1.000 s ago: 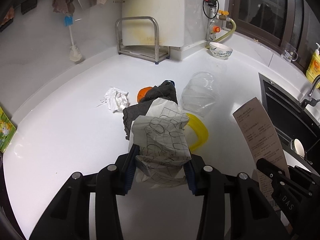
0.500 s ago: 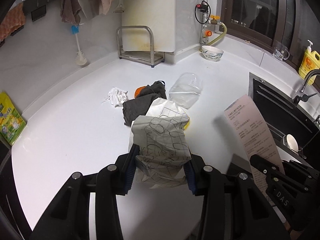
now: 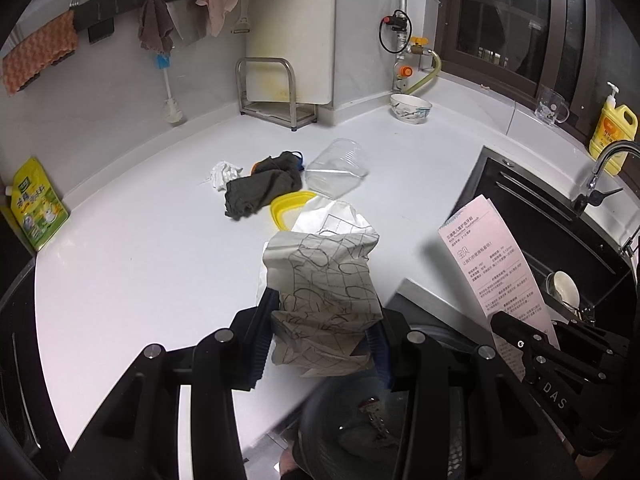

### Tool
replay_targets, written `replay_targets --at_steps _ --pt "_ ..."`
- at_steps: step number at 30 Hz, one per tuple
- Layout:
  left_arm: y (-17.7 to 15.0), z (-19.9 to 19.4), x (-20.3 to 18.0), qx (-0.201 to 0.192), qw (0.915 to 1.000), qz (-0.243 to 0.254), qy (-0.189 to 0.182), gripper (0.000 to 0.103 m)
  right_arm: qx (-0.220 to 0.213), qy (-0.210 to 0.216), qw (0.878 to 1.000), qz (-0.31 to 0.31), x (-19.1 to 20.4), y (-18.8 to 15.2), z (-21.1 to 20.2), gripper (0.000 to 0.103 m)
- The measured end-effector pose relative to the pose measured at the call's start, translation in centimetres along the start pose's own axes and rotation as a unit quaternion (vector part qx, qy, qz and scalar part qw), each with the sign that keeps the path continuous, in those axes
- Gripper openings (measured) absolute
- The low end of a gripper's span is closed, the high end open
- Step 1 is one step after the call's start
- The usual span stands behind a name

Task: Collect trash
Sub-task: 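Carry the receipt and patterned paper over the grey bin with both tools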

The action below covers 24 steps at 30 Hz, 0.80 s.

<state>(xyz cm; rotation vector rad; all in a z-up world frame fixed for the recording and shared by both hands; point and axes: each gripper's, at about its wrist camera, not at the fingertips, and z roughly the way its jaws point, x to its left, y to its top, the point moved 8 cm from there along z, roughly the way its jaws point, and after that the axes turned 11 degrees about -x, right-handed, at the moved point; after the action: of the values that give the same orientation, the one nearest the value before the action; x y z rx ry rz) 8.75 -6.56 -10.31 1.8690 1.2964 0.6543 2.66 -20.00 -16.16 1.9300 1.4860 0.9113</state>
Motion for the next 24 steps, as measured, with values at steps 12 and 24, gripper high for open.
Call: replay_targets --at_steps 12,24 --pt "-2.9 -3.0 -3.2 0.005 0.9998 -0.010 0.015 0.042 0.016 0.017 1.000 -0.012 -2.7 -3.0 -3.0 0.012" --pt "-6.2 -4.9 -4.6 0.019 0.9994 -0.017 0.023 0.042 0.038 0.035 0.998 -0.034 -3.2 -6.0 -4.7 0.012"
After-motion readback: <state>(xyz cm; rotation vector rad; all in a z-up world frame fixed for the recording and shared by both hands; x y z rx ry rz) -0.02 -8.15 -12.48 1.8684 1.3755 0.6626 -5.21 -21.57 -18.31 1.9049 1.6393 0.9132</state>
